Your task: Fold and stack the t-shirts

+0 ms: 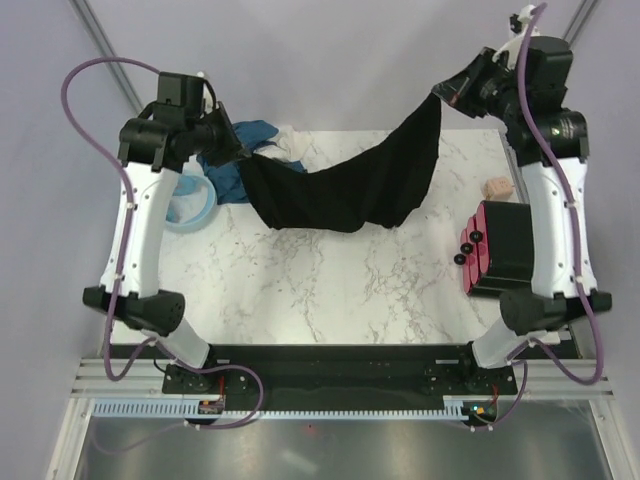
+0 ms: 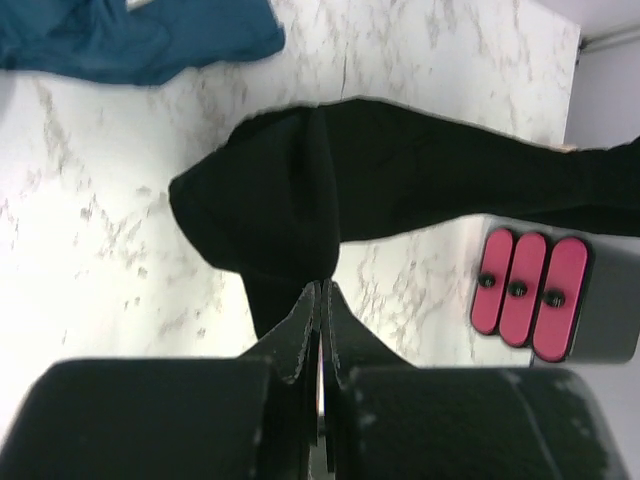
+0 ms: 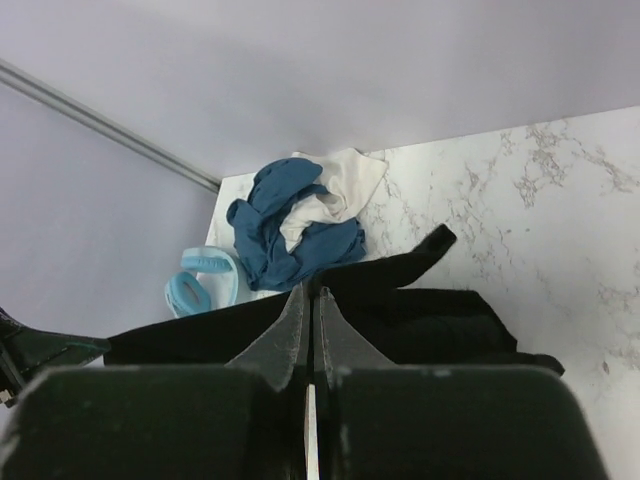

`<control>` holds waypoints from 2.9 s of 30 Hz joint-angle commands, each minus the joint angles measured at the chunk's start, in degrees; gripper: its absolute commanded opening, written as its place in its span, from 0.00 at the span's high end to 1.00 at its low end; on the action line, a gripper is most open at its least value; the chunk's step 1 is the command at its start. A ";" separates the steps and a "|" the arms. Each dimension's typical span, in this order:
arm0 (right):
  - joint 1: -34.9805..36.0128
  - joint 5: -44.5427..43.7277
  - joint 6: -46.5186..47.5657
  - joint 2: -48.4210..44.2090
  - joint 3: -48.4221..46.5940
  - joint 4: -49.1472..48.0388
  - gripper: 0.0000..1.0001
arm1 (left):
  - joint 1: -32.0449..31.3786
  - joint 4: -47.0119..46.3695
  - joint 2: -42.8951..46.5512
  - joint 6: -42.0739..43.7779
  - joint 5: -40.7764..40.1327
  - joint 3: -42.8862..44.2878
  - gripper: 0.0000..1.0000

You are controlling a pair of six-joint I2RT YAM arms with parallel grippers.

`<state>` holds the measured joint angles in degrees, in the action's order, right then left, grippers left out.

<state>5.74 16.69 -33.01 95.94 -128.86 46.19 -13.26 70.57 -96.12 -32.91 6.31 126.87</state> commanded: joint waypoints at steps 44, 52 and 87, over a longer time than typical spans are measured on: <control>-0.20 -33.40 9.29 -23.08 4.84 17.25 1.00 | 2.97 8.53 15.44 0.56 -23.46 -37.65 0.77; -0.29 -25.48 6.74 -29.13 20.56 26.03 1.00 | 2.97 3.44 18.16 -1.98 -17.03 -49.44 0.52; -0.29 -13.61 5.24 -32.05 35.96 28.60 1.00 | 5.60 -17.65 -8.56 -0.93 -19.05 -51.28 0.44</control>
<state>5.63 2.28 -28.64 63.46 -90.08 76.71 -10.72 55.44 -102.32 -34.70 -10.00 75.64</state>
